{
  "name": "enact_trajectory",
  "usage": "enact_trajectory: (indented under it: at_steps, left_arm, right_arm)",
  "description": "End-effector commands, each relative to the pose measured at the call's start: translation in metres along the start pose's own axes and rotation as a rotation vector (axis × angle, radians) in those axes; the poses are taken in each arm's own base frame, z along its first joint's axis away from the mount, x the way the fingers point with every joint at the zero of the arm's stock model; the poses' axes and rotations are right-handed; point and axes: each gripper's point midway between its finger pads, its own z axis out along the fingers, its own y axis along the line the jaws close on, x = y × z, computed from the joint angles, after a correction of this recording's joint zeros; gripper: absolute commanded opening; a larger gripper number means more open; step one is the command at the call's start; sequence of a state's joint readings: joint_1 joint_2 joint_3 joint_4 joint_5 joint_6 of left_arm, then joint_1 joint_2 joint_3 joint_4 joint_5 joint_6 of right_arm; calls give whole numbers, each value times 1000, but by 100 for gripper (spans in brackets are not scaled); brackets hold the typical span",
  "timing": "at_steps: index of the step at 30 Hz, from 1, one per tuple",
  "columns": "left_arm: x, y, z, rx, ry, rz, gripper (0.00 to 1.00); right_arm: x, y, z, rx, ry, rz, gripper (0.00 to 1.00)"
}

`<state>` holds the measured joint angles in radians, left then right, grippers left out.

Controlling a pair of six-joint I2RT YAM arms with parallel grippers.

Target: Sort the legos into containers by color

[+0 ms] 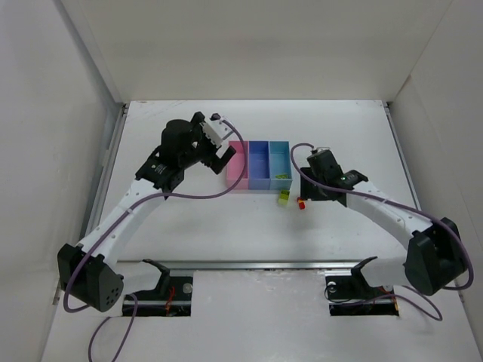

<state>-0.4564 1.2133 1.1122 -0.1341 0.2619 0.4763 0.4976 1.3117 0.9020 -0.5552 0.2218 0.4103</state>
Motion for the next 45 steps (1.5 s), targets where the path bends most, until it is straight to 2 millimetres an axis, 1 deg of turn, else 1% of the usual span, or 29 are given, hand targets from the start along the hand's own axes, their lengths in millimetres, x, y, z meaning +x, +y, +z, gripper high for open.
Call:
enact_trajectory:
  at_steps: [1,2,3,4,5,7,8,10,14,15,17,18,20,21,25,27,28,29,31,32,33,35,36,38,39,41,42,43,45]
  left_arm:
    - [-14,-4,-9,11,-69,7,100]
    - [-8,-7,-7,25,-59,16,100]
    - [-7,-8,-9,23,-64,18,100]
    - [1,-13,-8,28,-48,29,100]
    - [3,-12,-7,19,-46,29,100]
    - [5,-7,-8,-8,-34,29,100]
    - [1,-4,-10,-24,-48,33,100]
    - [4,-1,-9,-43,-41,32,100]
    - [3,1,-9,-57,-45,34,100]
    - [7,0,-9,-53,-37,32,100]
    - [5,1,-8,-57,-45,34,100]
    - [4,-1,-8,-48,-49,34,100]
    - [4,-1,-8,-48,-49,25,100]
    - [4,-1,-8,-48,-49,25,100]
    - [4,-1,-8,-48,-49,25,100]
    - [4,-1,-8,-48,-49,34,100]
    - [9,-3,-7,-44,-40,32,100]
    - [9,-3,-7,-44,-39,32,100]
    - [9,-3,-7,-44,-39,32,100]
    - [9,-4,-7,-36,-43,32,100]
    - [9,-4,-7,-35,-43,32,100]
    - [8,-6,-7,-26,-47,33,100]
    - [8,-6,-7,-26,-47,33,100]
    - [8,-6,-7,-26,-47,33,100]
    - [8,-6,-7,-26,-47,33,100]
    - [7,-7,-7,-17,-51,33,100]
    - [7,-7,-7,-17,-51,33,100]
    - [5,-7,-8,-17,-51,33,100]
    - [5,-7,-8,-17,-51,33,100]
  right_arm:
    - [3,0,2,-26,27,-29,62]
    - [5,3,8,-37,29,-45,62]
    - [7,10,11,-79,42,-61,62]
    - [9,13,14,-96,56,-76,62]
    - [20,13,24,-92,104,-95,60]
    - [23,14,33,-75,147,-102,58]
    - [34,14,43,-69,210,-122,56]
    - [42,18,48,-73,258,-145,54]
    - [37,14,51,-36,228,-117,54]
    - [35,13,49,-33,207,-115,54]
    - [26,15,52,-38,170,-110,54]
    - [26,15,52,-38,170,-110,54]
    - [33,14,61,-26,202,-127,54]
    - [34,17,65,-31,217,-129,53]
    - [34,21,66,-46,221,-146,51]
    - [26,29,54,-48,175,-161,61]
    - [22,26,49,-33,162,-152,64]
    - [18,28,40,-29,140,-141,66]
    - [16,22,32,13,123,-130,66]
    - [12,23,28,8,109,-115,68]
    - [9,24,20,3,88,-106,71]
    - [3,37,10,-39,60,-118,77]
    - [0,43,7,-57,39,-110,85]
    - [-10,65,-3,-137,9,-81,93]
    - [-10,73,-4,-163,7,-68,99]
    - [-10,88,3,-210,16,-17,100]
    - [-13,90,4,-211,16,-4,100]
    - [-9,93,10,-198,32,-3,100]
    - [-11,87,18,-129,26,-5,99]
